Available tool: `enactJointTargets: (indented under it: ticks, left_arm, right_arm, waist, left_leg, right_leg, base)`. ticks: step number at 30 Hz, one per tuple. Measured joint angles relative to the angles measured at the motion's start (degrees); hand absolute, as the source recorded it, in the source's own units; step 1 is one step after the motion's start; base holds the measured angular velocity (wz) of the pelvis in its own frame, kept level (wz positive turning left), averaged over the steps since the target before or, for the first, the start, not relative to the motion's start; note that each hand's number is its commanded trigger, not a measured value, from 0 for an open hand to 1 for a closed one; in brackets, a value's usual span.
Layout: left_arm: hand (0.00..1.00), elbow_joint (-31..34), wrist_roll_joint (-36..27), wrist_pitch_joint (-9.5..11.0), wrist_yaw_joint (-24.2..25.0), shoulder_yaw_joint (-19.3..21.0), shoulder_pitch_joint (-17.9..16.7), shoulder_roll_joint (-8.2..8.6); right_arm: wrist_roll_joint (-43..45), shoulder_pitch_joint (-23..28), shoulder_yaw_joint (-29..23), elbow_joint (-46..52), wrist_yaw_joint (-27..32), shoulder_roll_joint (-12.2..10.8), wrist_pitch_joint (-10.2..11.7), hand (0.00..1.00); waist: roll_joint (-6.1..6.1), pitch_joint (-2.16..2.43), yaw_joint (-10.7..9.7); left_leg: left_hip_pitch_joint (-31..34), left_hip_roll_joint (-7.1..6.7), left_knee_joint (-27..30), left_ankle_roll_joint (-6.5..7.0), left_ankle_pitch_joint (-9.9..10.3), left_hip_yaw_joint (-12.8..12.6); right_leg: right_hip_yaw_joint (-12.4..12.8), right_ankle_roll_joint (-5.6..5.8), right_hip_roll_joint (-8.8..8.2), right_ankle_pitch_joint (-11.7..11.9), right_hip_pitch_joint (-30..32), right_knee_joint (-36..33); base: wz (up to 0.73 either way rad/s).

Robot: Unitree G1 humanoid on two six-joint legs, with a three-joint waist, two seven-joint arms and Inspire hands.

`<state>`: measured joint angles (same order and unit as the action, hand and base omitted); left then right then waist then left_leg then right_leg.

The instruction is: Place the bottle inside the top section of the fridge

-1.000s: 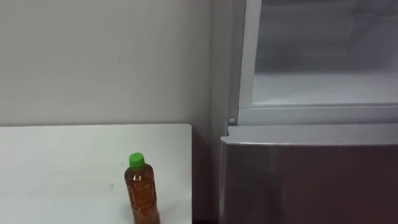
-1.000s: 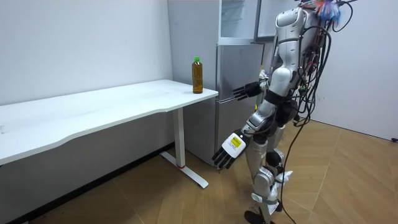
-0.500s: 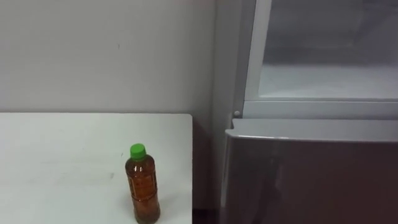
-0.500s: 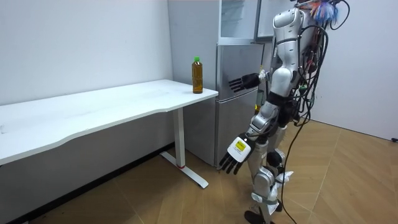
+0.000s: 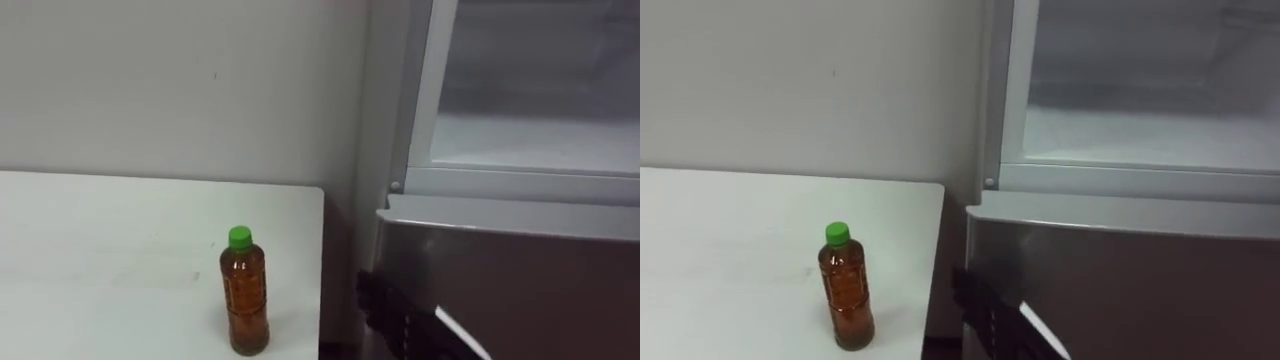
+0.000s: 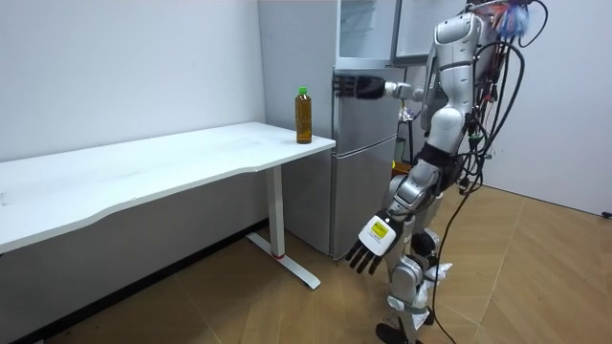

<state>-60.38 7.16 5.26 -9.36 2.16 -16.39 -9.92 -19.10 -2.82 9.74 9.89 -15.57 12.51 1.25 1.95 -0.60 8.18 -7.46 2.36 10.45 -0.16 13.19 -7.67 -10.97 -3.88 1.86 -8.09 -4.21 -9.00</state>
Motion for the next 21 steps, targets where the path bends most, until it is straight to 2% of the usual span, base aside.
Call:
enactJointTargets:
  ticks: [3,8,10,14,21]
  left_arm:
    - [0.0,0.0,0.1,-0.4,0.3,0.0,0.1,-0.04]
    - [0.0,0.0,0.5,-2.5,1.6,0.0,0.1,0.09]
    - [0.0,0.0,0.7,-2.6,1.6,0.0,0.3,0.09]
    - [0.0,0.0,2.1,-2.8,1.7,0.0,0.6,0.26]
    - [0.0,0.3,5.3,-3.6,3.1,0.3,1.3,0.25]
  right_arm:
    - [-3.7,-2.2,0.0,0.8,-0.2,0.0,1.1,0.0]
    - [-5.7,-2.6,0.0,1.7,0.1,0.0,1.3,0.0]
    - [-5.7,-2.9,0.0,1.7,0.6,0.0,1.3,0.0]
    - [-5.6,-4.1,0.0,1.7,2.1,0.0,1.3,0.0]
    - [-5.7,-7.7,-0.1,1.7,3.8,0.1,2.0,0.0]
  waist:
    - [0.65,0.11,0.4]
    - [0.22,0.21,1.3]
    - [-0.03,0.25,1.4]
    - [-0.72,0.63,1.7]
    - [-0.63,0.76,1.8]
  left_leg:
    - [-0.2,0.02,-0.2,0.03,0.1,0.3]
    - [0.0,-0.07,0.0,0.1,0.1,0.4]
    - [0.1,-0.06,0.0,0.1,0.1,0.5]
    - [0.4,-0.02,0.0,0.1,0.1,0.5]
    - [0.9,-0.02,0.1,0.09,0.1,0.5]
  right_leg:
    - [-0.6,0.14,0.01,0.0,-0.8,0.4]
    - [-1.7,0.29,-0.31,0.1,-0.9,0.3]
    - [-1.8,0.29,-0.32,0.1,-1.0,0.3]
    - [-1.8,0.29,-0.37,0.0,-0.6,0.3]
    - [-1.8,0.26,-0.38,0.0,-0.4,0.2]
  base:
    - [0.23]
    - [0.02]
    - [0.02]
    - [0.0]
    - [0.0]
